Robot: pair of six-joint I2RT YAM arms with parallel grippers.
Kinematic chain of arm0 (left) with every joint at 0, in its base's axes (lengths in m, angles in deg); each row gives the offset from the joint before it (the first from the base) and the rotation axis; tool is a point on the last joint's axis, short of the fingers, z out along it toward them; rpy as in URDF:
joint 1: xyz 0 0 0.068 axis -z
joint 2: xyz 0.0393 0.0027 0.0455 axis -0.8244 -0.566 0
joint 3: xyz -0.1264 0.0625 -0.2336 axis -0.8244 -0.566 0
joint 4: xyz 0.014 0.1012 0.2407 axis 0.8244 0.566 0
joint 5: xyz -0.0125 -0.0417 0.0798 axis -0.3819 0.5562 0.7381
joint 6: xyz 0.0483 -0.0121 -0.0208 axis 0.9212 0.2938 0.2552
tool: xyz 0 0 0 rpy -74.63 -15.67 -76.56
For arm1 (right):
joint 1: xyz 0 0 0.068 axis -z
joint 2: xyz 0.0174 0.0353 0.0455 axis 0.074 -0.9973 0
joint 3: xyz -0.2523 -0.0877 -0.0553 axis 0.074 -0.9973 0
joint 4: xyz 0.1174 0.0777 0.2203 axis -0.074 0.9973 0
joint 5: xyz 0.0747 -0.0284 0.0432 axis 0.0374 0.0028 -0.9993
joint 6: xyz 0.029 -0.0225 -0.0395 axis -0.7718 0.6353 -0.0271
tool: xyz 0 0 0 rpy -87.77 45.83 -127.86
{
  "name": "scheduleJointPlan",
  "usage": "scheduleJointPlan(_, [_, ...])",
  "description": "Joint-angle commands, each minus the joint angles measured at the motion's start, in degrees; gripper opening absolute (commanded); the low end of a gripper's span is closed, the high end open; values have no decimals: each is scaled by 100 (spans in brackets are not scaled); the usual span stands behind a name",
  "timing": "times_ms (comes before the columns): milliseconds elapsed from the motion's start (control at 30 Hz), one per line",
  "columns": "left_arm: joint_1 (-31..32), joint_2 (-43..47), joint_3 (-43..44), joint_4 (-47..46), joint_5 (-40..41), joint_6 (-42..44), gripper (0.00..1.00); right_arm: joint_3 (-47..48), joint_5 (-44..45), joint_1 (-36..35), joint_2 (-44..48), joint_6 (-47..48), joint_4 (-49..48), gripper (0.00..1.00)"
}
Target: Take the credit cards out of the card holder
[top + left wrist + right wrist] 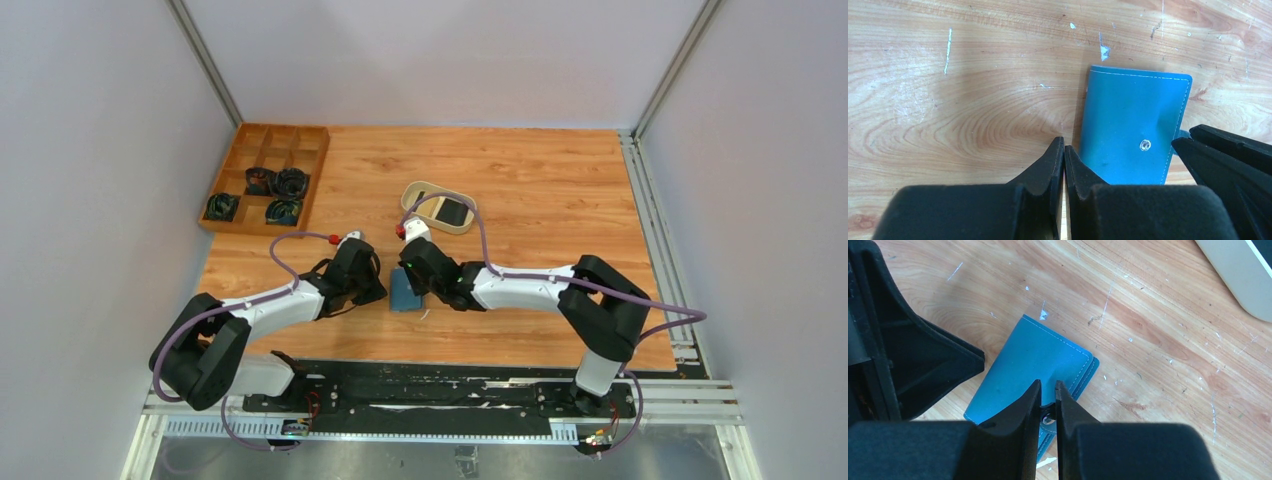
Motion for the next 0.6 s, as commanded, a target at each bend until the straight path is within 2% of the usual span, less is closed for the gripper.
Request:
scheduleJointPlan(0, [26,84,-24,73,55,63,9,-36,-77,-64,-19,-44,-169,16])
scheduleJointPlan(567, [30,65,-61,-3,9,29,9,141,-189,-106,-475,-110,-329,16])
